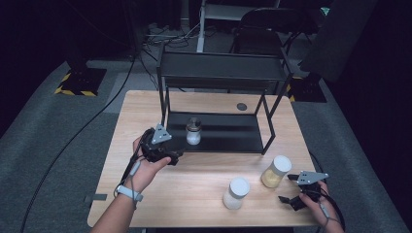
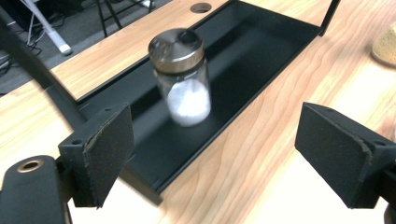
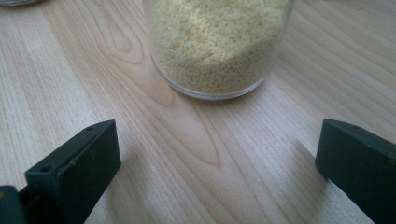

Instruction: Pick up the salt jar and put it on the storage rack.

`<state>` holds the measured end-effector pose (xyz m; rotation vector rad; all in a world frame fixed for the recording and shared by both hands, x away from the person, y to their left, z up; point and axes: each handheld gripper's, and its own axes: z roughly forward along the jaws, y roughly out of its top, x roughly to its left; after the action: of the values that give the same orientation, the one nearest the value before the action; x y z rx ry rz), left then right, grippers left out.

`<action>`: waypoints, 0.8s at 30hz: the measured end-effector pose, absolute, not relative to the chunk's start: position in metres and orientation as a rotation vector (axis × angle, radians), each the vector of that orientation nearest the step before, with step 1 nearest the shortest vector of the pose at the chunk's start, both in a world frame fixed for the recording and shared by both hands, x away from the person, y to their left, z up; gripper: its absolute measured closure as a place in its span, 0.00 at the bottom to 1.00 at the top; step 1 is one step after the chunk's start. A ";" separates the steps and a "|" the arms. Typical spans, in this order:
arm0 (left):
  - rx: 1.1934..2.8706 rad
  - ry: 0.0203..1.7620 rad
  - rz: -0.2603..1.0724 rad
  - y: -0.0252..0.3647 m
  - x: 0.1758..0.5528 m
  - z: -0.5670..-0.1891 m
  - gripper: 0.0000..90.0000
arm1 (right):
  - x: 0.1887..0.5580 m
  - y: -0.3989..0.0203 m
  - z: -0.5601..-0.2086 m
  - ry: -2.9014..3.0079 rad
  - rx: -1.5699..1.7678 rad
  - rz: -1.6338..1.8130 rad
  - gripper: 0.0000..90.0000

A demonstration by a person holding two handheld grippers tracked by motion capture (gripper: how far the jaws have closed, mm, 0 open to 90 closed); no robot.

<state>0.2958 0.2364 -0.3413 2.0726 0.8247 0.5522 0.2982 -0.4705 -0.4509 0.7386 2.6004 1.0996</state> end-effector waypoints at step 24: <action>2.034 0.939 0.519 0.296 0.245 -0.396 0.12 | 0.296 -0.469 -0.451 2.592 0.753 1.097 0.00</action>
<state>0.2449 0.2964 -0.3960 2.0340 0.9390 0.5186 0.2957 -0.4694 -0.4509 0.7531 2.5924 1.0965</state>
